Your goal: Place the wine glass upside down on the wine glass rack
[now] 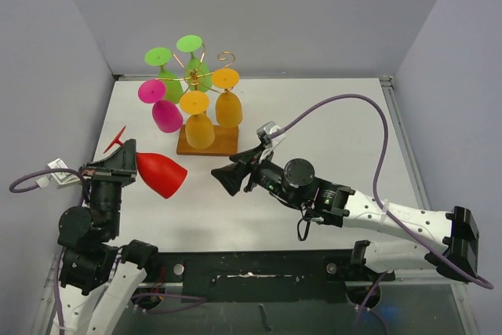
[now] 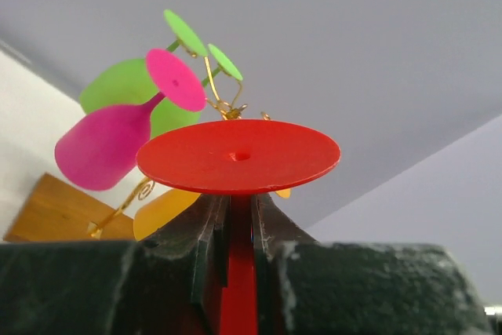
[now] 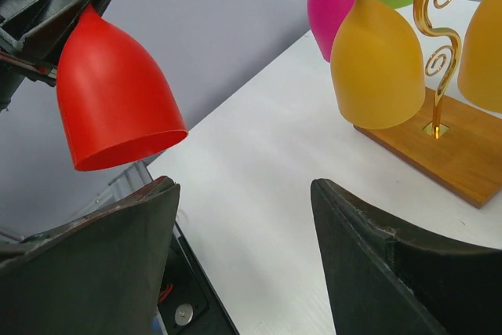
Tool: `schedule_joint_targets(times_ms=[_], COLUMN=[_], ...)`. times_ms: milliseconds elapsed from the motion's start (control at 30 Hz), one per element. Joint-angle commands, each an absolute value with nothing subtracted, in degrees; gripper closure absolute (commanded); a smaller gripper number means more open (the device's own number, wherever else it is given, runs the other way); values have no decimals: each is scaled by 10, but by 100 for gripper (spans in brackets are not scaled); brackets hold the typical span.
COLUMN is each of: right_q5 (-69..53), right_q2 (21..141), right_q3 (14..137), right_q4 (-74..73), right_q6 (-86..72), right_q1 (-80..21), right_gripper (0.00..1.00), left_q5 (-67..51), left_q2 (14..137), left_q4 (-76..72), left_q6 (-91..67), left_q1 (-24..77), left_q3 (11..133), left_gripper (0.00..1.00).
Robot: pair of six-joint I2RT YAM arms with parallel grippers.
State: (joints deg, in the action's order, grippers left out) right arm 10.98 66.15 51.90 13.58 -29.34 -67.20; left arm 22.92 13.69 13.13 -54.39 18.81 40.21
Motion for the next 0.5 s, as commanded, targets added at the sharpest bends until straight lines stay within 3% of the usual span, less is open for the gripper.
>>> schedule_joint_targets(times_ms=[0,467], right_q5=[123,74], right_q2=[648,628], right_q3=[558,582], right_q4=[129,207], right_q6=[-319,-399], right_q1=[-667,-632], right_gripper=[31,30], left_q5=[113,-259], left_q2=[147,184], left_q4=[23,1], left_q6=[-311,-79], left_q1=[190,189], left_q3=[445,457], left_gripper=[100,100])
